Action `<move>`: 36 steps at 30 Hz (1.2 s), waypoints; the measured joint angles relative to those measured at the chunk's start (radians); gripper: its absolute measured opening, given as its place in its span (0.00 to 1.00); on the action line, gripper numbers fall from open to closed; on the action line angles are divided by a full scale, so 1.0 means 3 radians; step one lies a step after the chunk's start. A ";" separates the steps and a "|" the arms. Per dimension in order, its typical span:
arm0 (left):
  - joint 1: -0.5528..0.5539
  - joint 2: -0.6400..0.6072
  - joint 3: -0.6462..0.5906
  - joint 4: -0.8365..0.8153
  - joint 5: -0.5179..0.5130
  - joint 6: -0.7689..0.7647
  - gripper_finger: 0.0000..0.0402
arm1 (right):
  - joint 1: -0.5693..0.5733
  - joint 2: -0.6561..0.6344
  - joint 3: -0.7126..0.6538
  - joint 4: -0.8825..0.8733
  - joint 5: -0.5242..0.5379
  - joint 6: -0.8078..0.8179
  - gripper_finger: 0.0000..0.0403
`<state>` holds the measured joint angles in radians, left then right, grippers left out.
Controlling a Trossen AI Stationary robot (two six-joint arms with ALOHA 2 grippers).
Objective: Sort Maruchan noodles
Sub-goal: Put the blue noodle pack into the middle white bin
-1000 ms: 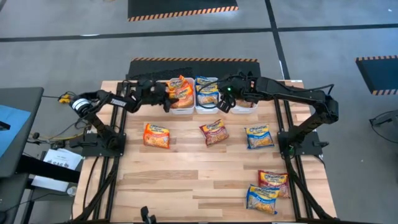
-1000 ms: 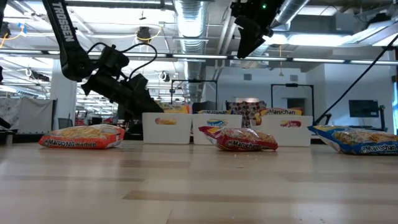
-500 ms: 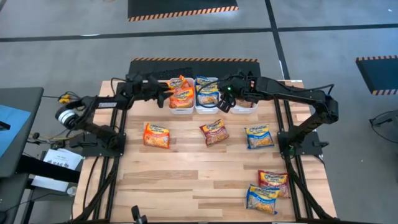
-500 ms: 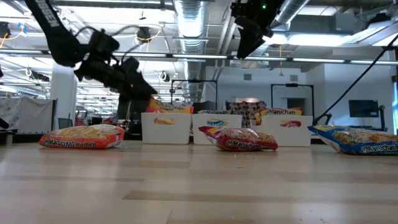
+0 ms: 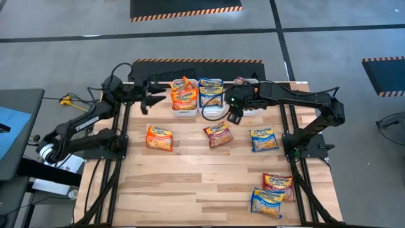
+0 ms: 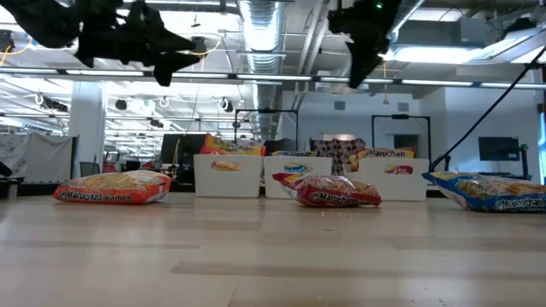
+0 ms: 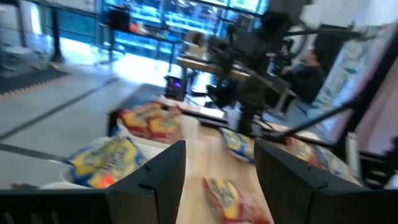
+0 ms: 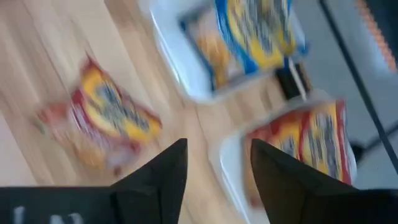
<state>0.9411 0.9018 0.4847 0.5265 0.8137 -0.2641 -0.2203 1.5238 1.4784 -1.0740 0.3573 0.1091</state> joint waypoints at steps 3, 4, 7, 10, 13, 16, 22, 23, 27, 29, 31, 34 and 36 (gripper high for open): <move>-0.0044 -0.0177 0.0000 -0.0352 0.0058 0.0072 0.44 | -0.0004 0.0000 0.0000 -0.0374 -0.0001 0.0163 0.55; -0.0061 -0.0219 0.0000 -0.0462 0.0051 0.0108 0.44 | -0.0004 0.0000 0.0000 -0.0496 -0.0039 0.0230 0.56; -0.0105 -0.0289 0.0000 -0.0775 0.0038 0.0171 0.44 | -0.0003 0.0000 0.0000 -0.0952 -0.0461 0.0437 0.58; -0.0152 -0.0307 0.0000 -0.0936 0.0037 0.0164 0.44 | 0.0046 -0.0003 -0.0052 -0.1319 -0.1012 0.0666 0.58; -0.0202 -0.0303 0.0000 -0.1034 0.0036 0.0141 0.44 | 0.0229 -0.0012 -0.0225 -0.1430 -0.1527 0.0833 0.58; -0.0260 -0.0303 0.0000 -0.1052 0.0036 0.0140 0.44 | 0.0519 -0.0059 -0.0400 -0.1398 -0.1876 0.1058 0.57; -0.0349 -0.0303 0.0000 -0.1064 0.0036 0.0138 0.44 | 0.1201 -0.0051 -0.0676 -0.1217 -0.2200 0.1661 0.57; -0.0365 -0.0303 0.0000 -0.1064 0.0035 0.0138 0.44 | 0.1311 -0.0045 -0.0713 -0.1146 -0.2218 0.1776 0.57; -0.0419 -0.0303 0.0000 -0.1064 0.0035 0.0133 0.44 | 0.1724 -0.0049 -0.0840 -0.0756 -0.2257 0.2316 0.57; -0.0448 -0.0303 0.0000 -0.1068 0.0035 0.0110 0.44 | 0.1925 -0.0046 -0.0898 -0.0570 -0.2259 0.2560 0.57; -0.0478 -0.0303 0.0000 -0.1106 0.0034 0.0104 0.44 | 0.2127 -0.0048 -0.0936 -0.0410 -0.2255 0.2773 0.57; -0.0521 -0.0302 0.0000 -0.1183 0.0020 0.0059 0.44 | 0.2387 -0.0047 -0.1019 -0.0198 -0.2238 0.3052 0.57; -0.0558 -0.0302 0.0000 -0.1224 -0.0033 -0.0006 0.44 | 0.2531 -0.0047 -0.1090 -0.0098 -0.2173 0.3220 0.57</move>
<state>0.7737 0.8112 0.4847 0.1591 0.8037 -0.2658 0.5391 1.5097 1.1514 -1.1035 -0.2948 1.0750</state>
